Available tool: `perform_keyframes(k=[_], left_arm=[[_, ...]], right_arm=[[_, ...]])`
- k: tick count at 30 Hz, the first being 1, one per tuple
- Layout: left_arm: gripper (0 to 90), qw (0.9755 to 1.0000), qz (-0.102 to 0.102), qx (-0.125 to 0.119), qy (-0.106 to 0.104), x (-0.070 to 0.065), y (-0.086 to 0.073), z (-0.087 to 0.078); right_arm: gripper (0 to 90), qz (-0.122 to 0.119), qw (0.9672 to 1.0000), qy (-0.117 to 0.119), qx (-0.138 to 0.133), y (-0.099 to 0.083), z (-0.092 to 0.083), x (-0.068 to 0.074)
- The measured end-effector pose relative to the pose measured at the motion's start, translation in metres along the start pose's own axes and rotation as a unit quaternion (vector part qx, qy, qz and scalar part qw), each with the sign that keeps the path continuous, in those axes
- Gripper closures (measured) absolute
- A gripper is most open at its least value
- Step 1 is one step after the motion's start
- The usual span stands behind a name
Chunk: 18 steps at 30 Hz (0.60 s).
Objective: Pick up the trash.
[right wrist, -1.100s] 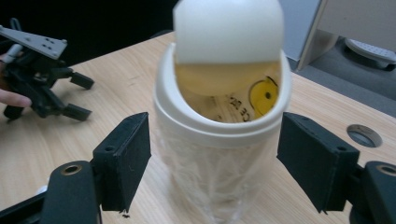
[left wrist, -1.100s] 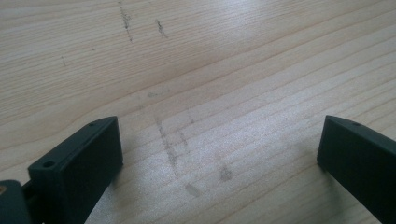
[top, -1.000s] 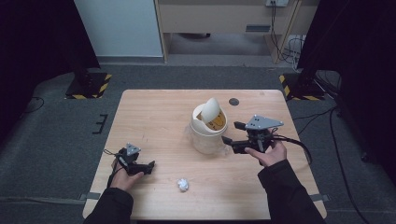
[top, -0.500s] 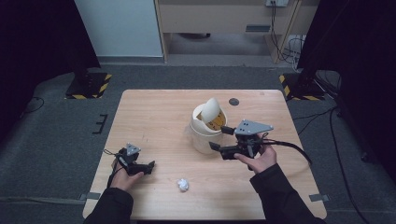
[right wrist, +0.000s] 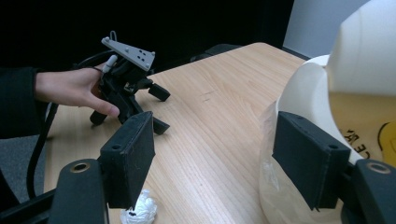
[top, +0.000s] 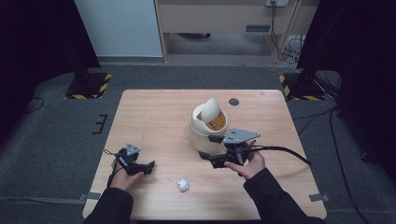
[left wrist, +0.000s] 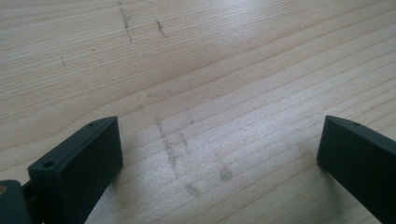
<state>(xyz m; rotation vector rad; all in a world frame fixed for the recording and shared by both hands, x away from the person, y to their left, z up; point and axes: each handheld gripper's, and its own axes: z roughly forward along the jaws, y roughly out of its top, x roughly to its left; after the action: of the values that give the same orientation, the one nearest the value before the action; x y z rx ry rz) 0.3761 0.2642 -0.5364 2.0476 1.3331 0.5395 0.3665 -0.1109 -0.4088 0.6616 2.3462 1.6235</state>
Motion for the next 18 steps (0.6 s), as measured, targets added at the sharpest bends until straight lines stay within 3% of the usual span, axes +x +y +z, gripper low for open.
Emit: perform_keyframes(k=[7,12,18], left_arm=[[0.0,1.0000,0.000,0.000,0.000,0.000,0.000,0.000],[0.0,1.0000,0.001,0.000,-0.001,0.000,0.000,0.000],[0.0,1.0000,0.001,0.000,-0.001,0.000,0.000,0.000]], right_arm=[[29.7,-0.020,0.9992,0.024,0.024,-0.007,0.016,0.015],[29.7,-0.023,0.9982,0.034,0.045,-0.020,0.030,0.021],[31.1,-0.021,0.9975,0.044,0.051,-0.031,0.041,0.026]])
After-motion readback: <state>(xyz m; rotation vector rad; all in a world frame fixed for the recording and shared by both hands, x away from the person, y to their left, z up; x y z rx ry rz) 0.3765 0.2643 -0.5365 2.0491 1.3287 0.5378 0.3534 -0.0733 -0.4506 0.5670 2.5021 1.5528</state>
